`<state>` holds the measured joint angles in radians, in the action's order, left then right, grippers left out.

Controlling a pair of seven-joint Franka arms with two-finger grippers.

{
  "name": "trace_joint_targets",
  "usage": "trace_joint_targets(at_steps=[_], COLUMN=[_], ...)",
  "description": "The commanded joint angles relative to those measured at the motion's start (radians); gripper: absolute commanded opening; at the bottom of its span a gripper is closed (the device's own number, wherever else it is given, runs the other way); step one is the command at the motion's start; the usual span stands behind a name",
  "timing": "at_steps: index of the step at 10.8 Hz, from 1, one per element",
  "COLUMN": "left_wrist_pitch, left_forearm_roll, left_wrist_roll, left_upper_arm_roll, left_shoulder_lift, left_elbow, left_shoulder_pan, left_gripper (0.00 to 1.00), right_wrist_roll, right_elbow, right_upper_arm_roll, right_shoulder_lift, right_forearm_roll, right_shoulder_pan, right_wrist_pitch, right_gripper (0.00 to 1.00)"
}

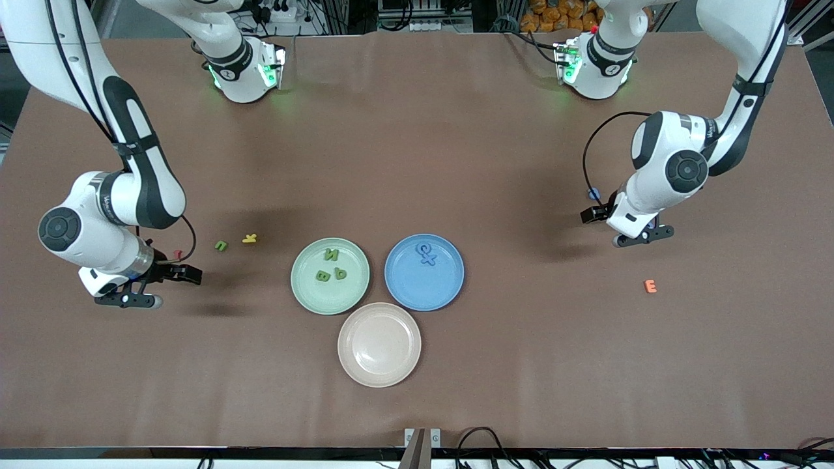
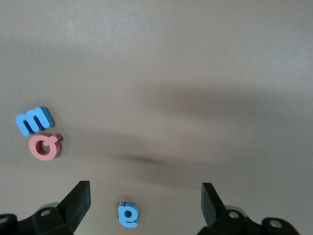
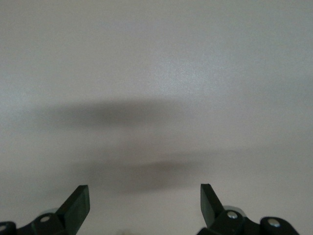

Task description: Sort letters by color into matching plates

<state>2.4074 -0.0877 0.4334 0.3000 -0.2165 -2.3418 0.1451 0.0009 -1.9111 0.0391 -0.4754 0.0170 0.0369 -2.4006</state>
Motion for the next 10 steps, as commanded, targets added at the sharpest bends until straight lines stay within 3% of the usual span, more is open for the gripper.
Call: trace_joint_targets(at_steps=[1, 7, 10], left_wrist_pitch=[0.116, 0.153, 0.298], left_forearm_roll=[0.025, 0.023, 0.023], left_wrist_roll=[0.103, 0.192, 0.255], left_upper_arm_roll=[0.002, 0.002, 0.002], left_shoulder_lift=[0.081, 0.152, 0.151], left_elbow=[-0.151, -0.257, -0.341], left_shoulder_pan=[-0.002, -0.013, -0.024], left_gripper=[1.00, 1.00, 1.00], right_wrist_roll=[0.103, 0.250, 0.301], right_elbow=[-0.045, -0.045, -0.054], right_upper_arm_roll=[-0.007, -0.007, -0.008], right_shoulder_lift=[0.040, 0.044, 0.044], right_forearm_roll=[-0.012, -0.006, -0.002], right_shoulder_pan=[0.008, 0.001, 0.000], right_wrist_pitch=[0.011, 0.027, 0.028], right_gripper=[1.00, 1.00, 1.00])
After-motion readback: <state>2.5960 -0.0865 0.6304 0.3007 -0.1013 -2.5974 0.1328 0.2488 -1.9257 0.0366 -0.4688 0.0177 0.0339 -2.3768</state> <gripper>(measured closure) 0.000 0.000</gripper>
